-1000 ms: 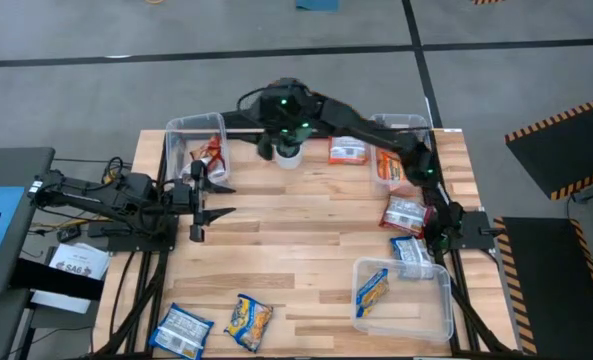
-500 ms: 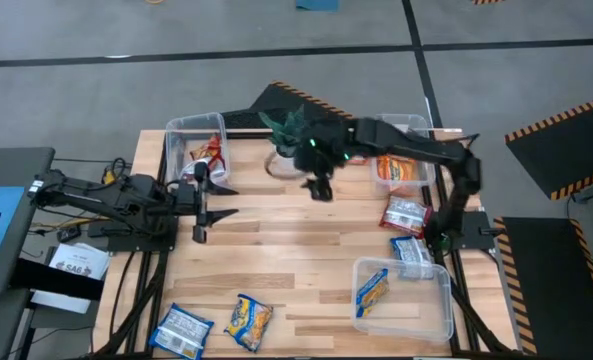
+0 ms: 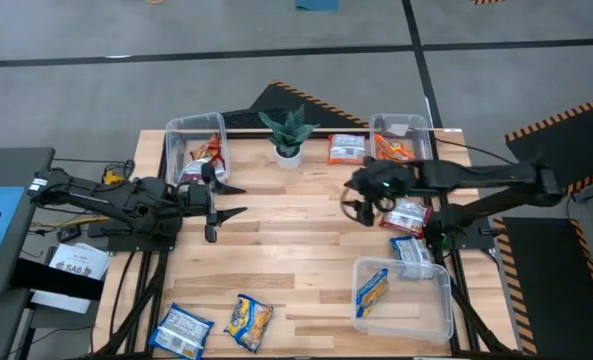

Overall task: Sort Maruchan noodles
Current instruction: Put the red noodle pack in the top left transparent bin

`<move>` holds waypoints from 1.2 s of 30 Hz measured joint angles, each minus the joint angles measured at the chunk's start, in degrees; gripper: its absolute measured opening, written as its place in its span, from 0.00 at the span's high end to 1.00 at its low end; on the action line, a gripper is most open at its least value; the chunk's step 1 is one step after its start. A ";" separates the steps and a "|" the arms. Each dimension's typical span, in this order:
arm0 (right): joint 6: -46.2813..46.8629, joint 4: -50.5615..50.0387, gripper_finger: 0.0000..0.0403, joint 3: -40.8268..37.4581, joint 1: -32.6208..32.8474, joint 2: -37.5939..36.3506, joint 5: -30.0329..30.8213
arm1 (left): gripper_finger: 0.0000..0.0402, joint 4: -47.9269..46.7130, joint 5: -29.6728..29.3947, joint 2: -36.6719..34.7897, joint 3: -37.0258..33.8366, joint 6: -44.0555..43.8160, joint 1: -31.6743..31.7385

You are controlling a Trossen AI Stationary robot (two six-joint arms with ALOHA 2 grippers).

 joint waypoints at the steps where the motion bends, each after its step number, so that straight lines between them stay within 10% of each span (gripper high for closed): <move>1: 0.82 1.98 0.31 -2.22 0.46 -2.03 0.50 | 0.53 0.92 0.01 1.04 0.00 0.06 0.04; 15: 28.94 -21.68 0.31 -8.28 1.40 -7.08 2.90 | 0.53 9.20 -0.15 11.37 0.20 1.31 3.36; 22: 44.73 -43.13 0.31 -8.32 2.10 2.42 1.97 | 0.53 9.20 -0.16 11.02 0.24 1.23 3.34; 36: 44.87 -39.69 0.31 -8.13 2.13 22.55 2.81 | 0.53 8.47 -0.16 11.02 0.24 1.17 3.32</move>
